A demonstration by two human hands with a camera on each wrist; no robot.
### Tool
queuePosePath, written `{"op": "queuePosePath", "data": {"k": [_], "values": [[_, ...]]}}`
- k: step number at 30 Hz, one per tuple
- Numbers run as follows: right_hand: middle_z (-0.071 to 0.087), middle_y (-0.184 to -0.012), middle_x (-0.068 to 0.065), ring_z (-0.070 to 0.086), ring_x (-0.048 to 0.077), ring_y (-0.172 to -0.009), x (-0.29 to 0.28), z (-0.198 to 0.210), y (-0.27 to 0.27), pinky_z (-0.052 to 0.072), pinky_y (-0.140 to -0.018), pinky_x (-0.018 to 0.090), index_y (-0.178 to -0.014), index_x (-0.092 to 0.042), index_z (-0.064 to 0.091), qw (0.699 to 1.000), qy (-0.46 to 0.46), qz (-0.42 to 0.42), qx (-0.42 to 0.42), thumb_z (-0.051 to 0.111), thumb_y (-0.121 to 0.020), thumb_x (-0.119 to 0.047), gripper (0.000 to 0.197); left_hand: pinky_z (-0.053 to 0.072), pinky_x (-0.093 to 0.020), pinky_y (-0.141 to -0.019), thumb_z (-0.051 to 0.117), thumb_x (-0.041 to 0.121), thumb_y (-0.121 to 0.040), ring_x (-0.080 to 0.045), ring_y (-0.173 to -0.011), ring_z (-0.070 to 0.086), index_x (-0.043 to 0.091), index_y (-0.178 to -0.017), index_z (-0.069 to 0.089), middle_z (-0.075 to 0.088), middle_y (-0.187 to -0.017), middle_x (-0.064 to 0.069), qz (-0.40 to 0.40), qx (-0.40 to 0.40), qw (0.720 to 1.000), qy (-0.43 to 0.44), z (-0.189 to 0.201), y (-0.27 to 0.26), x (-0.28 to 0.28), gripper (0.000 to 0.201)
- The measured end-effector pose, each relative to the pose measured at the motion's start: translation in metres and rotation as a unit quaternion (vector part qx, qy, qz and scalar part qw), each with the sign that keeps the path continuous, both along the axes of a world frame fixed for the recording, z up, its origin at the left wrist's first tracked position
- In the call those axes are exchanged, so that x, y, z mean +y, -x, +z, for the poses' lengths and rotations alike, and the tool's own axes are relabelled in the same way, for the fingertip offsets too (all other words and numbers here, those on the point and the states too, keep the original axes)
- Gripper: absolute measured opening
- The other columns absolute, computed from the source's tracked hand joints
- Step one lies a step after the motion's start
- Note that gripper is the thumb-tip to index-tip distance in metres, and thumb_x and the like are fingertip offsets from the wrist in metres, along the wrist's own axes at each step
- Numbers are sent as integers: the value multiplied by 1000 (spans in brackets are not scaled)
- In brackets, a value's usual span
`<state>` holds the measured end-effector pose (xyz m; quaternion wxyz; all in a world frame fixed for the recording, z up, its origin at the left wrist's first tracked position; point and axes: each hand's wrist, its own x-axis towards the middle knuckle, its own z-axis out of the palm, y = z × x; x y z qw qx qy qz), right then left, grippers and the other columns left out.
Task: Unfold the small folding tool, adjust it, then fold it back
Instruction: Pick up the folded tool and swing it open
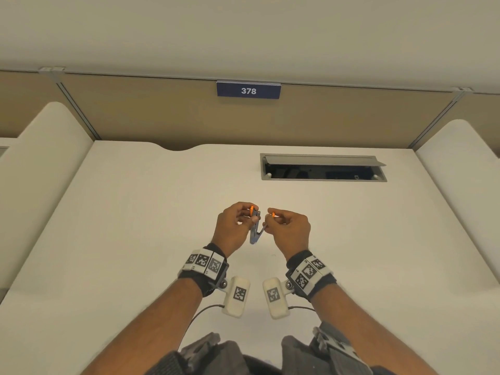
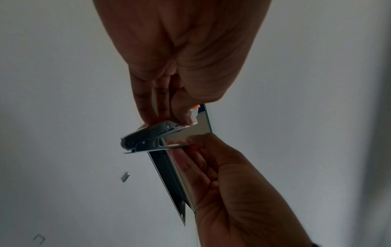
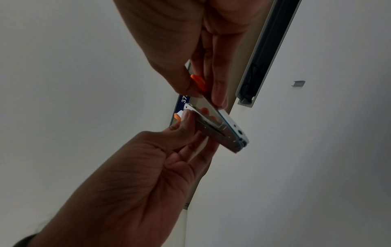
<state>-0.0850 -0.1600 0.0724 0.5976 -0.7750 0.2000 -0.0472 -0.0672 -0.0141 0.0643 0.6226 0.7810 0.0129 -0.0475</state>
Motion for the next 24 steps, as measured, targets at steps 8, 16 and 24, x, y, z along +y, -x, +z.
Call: {"op": "queuePosePath", "data": {"k": [8, 16, 24], "values": [[73, -56, -13, 77, 15, -67, 4, -2, 0, 61, -91, 47, -103, -11, 80, 1000, -2, -2, 16, 74, -81, -13, 23, 54, -21, -84, 67, 7, -91, -18, -94, 70, 12, -109, 70, 76, -105, -2, 16, -22, 1000, -13, -1, 6, -2, 20], [73, -60, -11, 77, 16, -66, 6, -2, -1, 62, -89, 45, -107, -9, 79, 1000, -4, -20, 22, 75, -82, -12, 25, 51, -15, -81, 68, 15, -92, -19, -94, 69, 13, -110, 70, 75, -107, -4, 34, -31, 999, -17, -3, 8, -5, 19], [74, -65, 2, 79, 27, -70, -9, -4, -1, 64, -68, 25, -106, -2, 78, 991, -82, -90, 51, 72, -86, -2, 21, 61, -39, -81, 67, 3, -87, -23, -93, 74, 19, -98, 68, 77, -95, -11, 96, -11, 994, 58, -1, -2, 11, 20]]}}
